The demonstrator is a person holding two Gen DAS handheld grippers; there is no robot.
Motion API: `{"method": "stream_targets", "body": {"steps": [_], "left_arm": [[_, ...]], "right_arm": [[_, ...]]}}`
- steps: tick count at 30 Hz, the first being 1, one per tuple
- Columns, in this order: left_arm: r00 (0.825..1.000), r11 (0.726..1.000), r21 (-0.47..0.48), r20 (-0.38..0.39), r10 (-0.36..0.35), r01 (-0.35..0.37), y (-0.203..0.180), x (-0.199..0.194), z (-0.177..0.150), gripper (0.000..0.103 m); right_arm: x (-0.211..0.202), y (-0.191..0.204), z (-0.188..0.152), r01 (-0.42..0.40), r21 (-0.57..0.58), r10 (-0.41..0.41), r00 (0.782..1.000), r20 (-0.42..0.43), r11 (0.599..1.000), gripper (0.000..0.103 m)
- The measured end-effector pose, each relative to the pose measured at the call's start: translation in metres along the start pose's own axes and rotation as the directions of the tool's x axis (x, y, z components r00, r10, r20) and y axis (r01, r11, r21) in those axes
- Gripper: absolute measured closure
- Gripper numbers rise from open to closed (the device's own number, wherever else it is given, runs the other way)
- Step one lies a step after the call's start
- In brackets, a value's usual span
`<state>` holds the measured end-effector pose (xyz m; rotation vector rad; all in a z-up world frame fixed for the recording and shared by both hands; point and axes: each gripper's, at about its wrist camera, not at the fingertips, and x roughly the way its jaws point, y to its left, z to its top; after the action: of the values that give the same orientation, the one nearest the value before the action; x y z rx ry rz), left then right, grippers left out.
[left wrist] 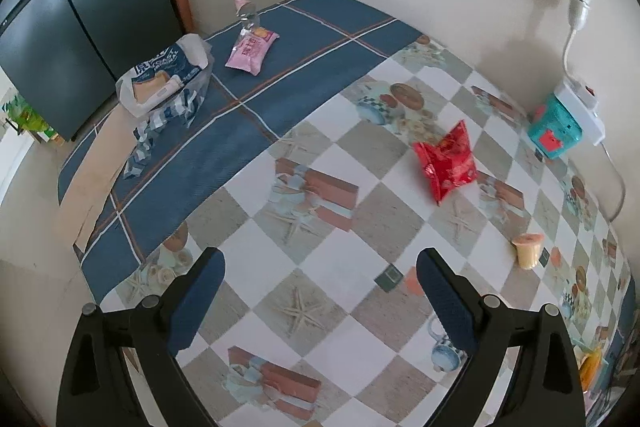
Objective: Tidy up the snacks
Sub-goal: 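Move both tools back over the remaining snacks, then grasp the red candy bag with the left tool while the right tool grasps the pudding cup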
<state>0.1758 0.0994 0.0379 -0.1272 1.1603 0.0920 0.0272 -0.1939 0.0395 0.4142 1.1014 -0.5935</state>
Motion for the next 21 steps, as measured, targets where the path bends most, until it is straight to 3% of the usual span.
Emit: {"method": "stream_targets", "body": {"steps": [8,14,18,21], "left_arm": [[0.999,1.0,-0.014,-0.035,-0.015,0.014,0.004,0.023,0.012,0.006],[0.998,0.991,0.114,-0.02,-0.064,0.066,-0.032,0.042,0.042,0.006],[0.983,0.945,0.272,-0.073,-0.17,0.183,-0.067,0.059,0.063,0.006],[0.984,0.872,0.456,-0.091,-0.154,0.178,-0.1,0.074,0.068,0.006]], "right_arm": [[0.014,0.027,0.01,-0.04,-0.045,0.04,0.999,0.0,0.998,0.0],[0.043,0.053,0.034,-0.116,-0.089,0.114,0.993,-0.026,0.989,0.0],[0.066,0.075,0.056,-0.149,-0.162,0.142,0.988,-0.054,0.975,0.0],[0.081,0.088,0.07,-0.135,-0.218,0.123,0.99,-0.066,0.967,0.0]]}}
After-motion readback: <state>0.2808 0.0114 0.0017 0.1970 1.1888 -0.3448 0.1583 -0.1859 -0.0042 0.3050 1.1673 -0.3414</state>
